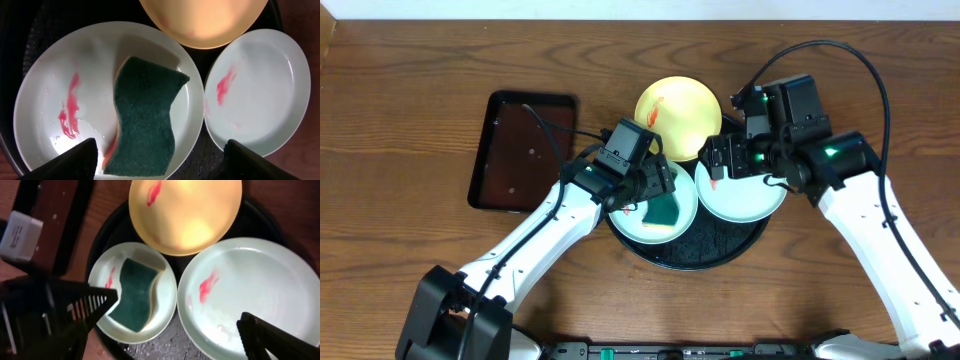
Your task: Clean dirty plates on tray and stack at the side
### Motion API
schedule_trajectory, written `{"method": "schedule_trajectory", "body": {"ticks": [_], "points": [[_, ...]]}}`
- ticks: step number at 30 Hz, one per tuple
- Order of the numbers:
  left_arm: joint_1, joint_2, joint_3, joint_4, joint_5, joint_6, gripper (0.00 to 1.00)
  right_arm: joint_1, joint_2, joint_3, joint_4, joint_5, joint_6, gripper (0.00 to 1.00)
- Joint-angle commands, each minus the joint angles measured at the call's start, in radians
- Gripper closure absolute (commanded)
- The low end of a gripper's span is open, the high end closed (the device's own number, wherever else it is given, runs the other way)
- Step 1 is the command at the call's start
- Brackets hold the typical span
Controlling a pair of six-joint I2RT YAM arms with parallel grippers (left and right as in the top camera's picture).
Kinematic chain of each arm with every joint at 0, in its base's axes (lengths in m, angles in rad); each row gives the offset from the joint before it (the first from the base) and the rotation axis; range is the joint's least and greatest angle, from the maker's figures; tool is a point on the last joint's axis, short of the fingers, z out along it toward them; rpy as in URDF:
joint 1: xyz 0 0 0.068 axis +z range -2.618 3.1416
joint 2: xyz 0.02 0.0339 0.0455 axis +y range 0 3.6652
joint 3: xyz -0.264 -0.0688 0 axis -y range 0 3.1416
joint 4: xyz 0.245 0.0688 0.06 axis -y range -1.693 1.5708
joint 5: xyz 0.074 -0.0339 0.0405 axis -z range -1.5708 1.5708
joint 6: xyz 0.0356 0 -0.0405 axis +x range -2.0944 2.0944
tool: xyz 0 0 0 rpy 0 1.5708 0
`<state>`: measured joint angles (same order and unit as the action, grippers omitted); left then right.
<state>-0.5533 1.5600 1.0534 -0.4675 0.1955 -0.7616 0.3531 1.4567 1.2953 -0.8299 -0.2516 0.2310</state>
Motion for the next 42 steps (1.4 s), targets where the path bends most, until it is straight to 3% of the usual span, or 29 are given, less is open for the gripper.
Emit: {"method": "schedule_trajectory", "body": {"ticks": [1, 4, 10, 23, 30, 32, 34, 37, 38, 39, 42], "points": [[0.002, 0.011, -0.003, -0.003, -0.014, 0.009, 0.19, 0.011, 0.014, 0.019, 0.008, 0.015, 0.011, 0.04], [0.002, 0.011, -0.003, -0.003, -0.013, 0.009, 0.19, 0.011, 0.016, 0.018, 0.002, 0.016, 0.011, 0.05], [0.002, 0.011, -0.003, -0.003, -0.013, 0.009, 0.19, 0.012, 0.018, 0.017, -0.035, 0.015, 0.058, 0.27], [0.002, 0.011, -0.003, 0.038, -0.019, 0.009, 0.19, 0.015, 0.019, 0.017, -0.060, 0.015, 0.072, 0.25], [0.002, 0.011, -0.003, -0.031, -0.022, 0.010, 0.19, 0.015, 0.019, 0.017, -0.060, 0.015, 0.072, 0.22], [0.002, 0.011, -0.003, -0.049, -0.025, 0.010, 0.27, 0.015, 0.019, 0.017, -0.060, 0.015, 0.072, 0.21], [0.002, 0.011, -0.003, -0.052, -0.025, 0.023, 0.28, 0.015, 0.019, 0.017, -0.060, 0.015, 0.071, 0.20], [0.002, 0.011, -0.003, -0.054, -0.025, 0.052, 0.37, 0.015, 0.021, 0.017, -0.051, 0.017, 0.071, 0.20], [0.002, 0.011, -0.003, -0.056, -0.024, 0.051, 0.46, 0.015, 0.026, 0.017, -0.034, 0.019, 0.067, 0.24], [0.002, 0.011, -0.003, -0.056, -0.024, 0.051, 0.49, 0.015, 0.031, 0.017, -0.023, 0.020, 0.060, 0.30], [0.002, 0.011, -0.003, -0.060, -0.024, 0.051, 0.49, 0.015, 0.051, 0.018, -0.012, 0.027, 0.052, 0.35]]}}
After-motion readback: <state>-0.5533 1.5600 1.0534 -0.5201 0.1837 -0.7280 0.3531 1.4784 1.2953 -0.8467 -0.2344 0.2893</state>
